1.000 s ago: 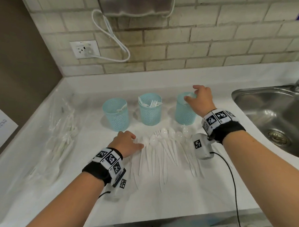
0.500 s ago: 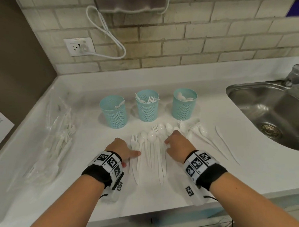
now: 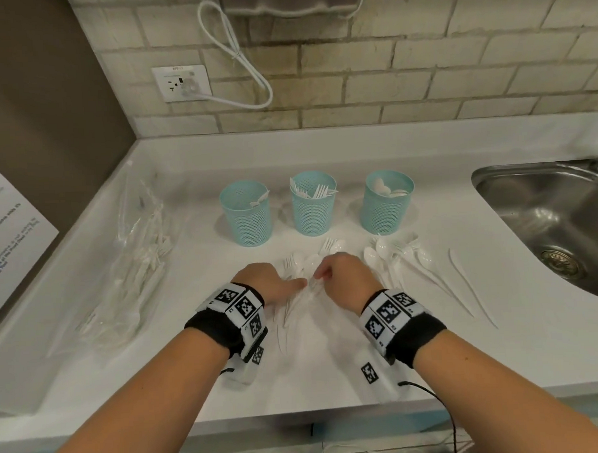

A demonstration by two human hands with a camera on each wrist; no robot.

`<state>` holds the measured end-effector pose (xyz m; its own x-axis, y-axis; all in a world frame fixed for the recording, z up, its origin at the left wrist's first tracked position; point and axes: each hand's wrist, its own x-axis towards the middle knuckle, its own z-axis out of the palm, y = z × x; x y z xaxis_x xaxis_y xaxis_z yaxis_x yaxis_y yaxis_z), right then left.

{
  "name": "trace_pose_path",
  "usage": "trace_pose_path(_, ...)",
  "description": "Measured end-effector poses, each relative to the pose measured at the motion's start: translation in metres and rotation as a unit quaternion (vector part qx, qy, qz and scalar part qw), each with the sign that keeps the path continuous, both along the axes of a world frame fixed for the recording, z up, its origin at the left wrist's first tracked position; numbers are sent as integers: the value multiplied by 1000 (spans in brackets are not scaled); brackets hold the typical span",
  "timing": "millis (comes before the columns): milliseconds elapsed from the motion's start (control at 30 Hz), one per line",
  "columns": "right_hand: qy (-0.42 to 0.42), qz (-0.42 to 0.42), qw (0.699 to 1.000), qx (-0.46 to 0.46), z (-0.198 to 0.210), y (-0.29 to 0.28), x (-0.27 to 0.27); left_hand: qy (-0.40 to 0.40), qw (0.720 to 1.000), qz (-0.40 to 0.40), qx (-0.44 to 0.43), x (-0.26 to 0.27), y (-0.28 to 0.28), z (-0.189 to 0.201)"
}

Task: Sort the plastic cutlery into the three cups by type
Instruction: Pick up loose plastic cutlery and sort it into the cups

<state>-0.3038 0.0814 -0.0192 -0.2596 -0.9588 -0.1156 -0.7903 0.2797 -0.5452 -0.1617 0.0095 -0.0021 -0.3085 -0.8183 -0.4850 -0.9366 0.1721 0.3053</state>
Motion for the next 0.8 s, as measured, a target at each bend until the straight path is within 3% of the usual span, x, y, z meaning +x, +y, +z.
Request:
trace_pose_path(67, 20, -41, 999, -16, 3, -2, -8, -48, 999, -24, -5, -4, 0, -2)
trace_pose_path(167, 94, -60, 992, 61, 4, -5, -14, -94, 994, -51, -20, -17, 3, -8)
trace_pose_path(300, 122, -72, 980, 141, 5, -7, -22, -99, 992, -63, -52, -30, 5, -9)
trace_pose_path(400, 102, -92, 982, 128, 10, -4, -32, -104, 992, -53, -53, -32, 1, -12)
trace_pose_path(600, 139, -118, 973, 144, 12, -2, -47, -80, 994, -64, -46, -35, -4, -13)
trace_pose_path(700, 180, -47, 981, 58, 11, -11, -39, -64, 994, -75, -48, -40, -7, -14)
trace_pose_path(800, 143, 69, 986, 43, 5, -21, -25, -49, 992, -98, -60, -42, -8, -15)
